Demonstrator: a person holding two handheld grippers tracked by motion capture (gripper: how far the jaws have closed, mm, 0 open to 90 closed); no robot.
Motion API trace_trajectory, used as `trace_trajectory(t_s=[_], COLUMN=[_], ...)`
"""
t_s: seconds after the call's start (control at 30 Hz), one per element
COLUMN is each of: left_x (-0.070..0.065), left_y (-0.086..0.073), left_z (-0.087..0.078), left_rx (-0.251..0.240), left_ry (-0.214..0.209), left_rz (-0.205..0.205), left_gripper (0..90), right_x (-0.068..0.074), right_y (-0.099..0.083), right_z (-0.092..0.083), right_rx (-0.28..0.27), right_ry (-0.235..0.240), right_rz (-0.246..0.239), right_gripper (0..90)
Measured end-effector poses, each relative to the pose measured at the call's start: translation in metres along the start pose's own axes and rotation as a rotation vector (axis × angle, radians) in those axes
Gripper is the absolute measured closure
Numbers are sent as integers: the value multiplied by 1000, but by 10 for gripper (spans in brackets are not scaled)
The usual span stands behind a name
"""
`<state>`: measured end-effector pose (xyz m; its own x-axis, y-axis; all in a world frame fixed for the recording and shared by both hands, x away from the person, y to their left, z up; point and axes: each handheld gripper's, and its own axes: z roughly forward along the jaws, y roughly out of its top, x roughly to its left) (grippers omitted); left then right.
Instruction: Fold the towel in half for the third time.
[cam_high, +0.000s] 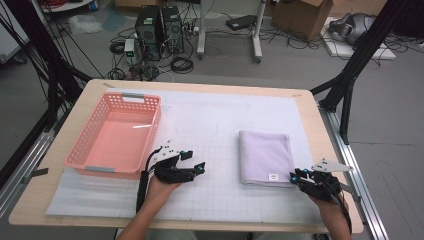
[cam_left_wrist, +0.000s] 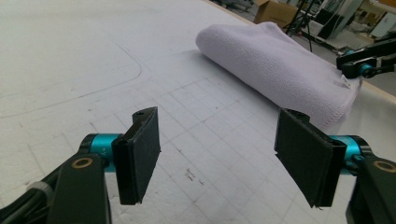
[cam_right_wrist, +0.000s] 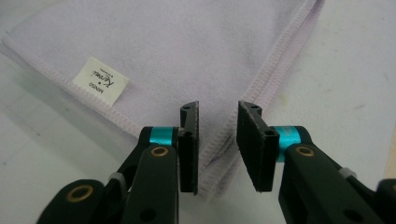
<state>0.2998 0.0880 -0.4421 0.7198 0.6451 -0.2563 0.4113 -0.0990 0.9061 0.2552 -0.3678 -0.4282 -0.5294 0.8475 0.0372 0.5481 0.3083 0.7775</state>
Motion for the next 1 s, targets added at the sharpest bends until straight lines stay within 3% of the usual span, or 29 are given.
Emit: trace_trajectory(t_s=[0.17, 0.43, 0.8, 1.0], left_x=[1, 2, 7, 8], left_y=[0, 0, 3, 4], left_z=[-1, -2, -8, -11], left_rx=[10, 12, -5, -4], left_ry=[33, 35, 36, 38], left_rz=[-6, 9, 1, -4], left_gripper=[229, 247, 228, 167], right_x=[-2, -4, 1, 0], right_y=[4, 6, 12, 13], right_z=[-5, -3, 5, 5], right_rx=[-74, -88, -92, -97], right_ry=[0, -28, -26, -34], right_rz=[30, 62, 16, 20], right_gripper=[584, 486, 359, 245])
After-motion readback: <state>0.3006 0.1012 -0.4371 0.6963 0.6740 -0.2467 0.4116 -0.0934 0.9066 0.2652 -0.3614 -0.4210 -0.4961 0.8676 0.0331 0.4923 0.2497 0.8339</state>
